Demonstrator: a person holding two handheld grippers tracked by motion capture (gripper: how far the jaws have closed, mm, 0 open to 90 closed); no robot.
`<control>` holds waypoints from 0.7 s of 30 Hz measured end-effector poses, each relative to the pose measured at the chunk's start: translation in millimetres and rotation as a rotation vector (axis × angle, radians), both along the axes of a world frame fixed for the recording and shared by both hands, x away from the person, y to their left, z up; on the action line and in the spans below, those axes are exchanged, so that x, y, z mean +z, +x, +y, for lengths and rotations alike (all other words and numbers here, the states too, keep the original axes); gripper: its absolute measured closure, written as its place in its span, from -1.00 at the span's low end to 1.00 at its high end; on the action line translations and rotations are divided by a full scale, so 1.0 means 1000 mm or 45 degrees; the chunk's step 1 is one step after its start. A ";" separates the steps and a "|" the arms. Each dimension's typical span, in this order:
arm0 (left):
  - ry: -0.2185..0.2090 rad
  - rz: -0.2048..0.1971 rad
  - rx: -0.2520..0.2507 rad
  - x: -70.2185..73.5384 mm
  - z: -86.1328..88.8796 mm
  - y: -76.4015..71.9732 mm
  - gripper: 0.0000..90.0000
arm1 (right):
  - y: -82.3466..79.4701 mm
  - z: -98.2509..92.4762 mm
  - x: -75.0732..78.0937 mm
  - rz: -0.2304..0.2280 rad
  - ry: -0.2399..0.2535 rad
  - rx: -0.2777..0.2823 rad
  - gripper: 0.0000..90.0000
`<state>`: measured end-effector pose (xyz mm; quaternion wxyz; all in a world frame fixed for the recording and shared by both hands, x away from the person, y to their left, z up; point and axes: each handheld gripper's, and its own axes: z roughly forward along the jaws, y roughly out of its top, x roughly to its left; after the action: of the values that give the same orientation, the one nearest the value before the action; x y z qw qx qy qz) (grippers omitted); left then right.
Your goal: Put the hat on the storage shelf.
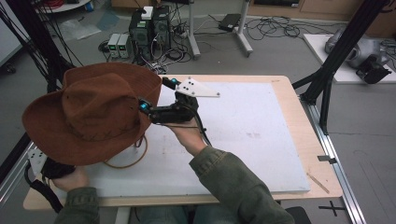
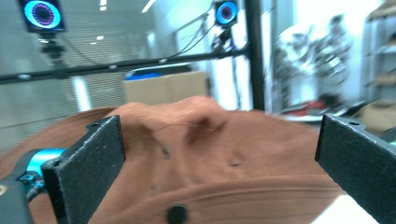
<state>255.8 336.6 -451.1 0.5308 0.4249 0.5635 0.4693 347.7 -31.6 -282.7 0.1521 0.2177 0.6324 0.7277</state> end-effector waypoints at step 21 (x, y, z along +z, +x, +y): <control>-0.011 0.001 0.012 0.000 0.000 -0.002 -0.68 | -0.040 -0.154 0.015 -0.183 -0.013 -0.659 -0.90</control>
<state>254.2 337.1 -451.5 0.5301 0.4202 0.5677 0.4693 308.0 -185.6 -267.6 0.3787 0.3192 0.5470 0.6749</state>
